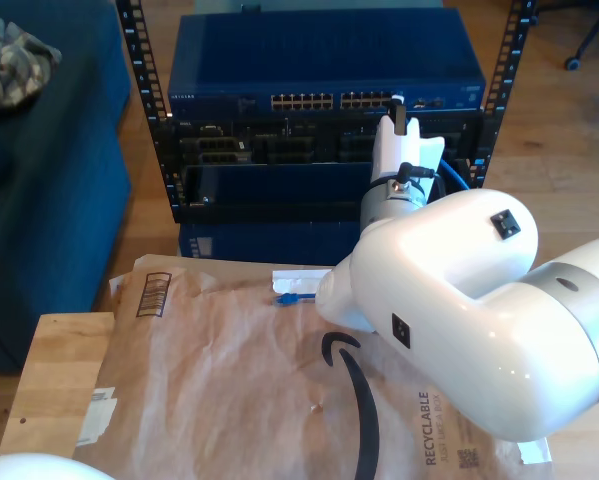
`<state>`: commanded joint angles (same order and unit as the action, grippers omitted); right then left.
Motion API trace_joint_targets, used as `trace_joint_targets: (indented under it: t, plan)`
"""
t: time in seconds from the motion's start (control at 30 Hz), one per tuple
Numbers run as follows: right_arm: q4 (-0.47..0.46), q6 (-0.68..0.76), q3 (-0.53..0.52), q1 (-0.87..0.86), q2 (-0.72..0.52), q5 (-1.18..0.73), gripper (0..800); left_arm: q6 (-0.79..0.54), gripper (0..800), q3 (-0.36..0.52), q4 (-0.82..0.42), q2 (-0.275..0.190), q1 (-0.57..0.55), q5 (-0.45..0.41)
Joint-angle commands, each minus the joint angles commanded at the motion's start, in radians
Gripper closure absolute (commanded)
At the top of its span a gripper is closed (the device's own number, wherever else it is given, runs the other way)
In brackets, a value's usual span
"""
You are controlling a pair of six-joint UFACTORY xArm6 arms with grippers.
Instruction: Grab the cable and plug it in
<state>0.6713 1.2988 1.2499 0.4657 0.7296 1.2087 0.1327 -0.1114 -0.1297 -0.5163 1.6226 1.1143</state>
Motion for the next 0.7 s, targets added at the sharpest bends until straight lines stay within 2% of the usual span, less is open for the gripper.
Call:
trace_joint_targets:
  t: [0.17,0.2,0.27,0.33,0.43,0.6,0.7]
  plan:
    - [-0.002,0.000,0.025,0.000,0.006,-0.003,786,0.000,0,0.000,0.000,0.000,0.000,0.000]
    - [-0.005,0.000,0.023,0.000,0.005,-0.003,757,0.000,0,0.000,0.000,0.000,0.002,0.000]
    - [-0.006,0.000,0.017,0.000,0.003,-0.003,637,0.000,0,0.000,0.000,0.000,0.000,0.000]
    - [-0.006,-0.002,0.014,0.000,0.002,-0.003,586,0.000,0,0.000,0.000,0.000,0.000,0.000]
    - [-0.006,-0.002,0.008,0.000,-0.005,-0.006,457,0.000,0,0.000,0.000,0.000,0.002,0.000]
    - [-0.006,0.000,-0.080,0.002,-0.081,-0.032,399,0.000,0,0.000,0.000,0.000,0.000,0.000]
    - [-0.011,-0.002,-0.172,0.000,-0.149,-0.074,325,0.000,0,0.000,0.000,0.000,0.000,0.000]
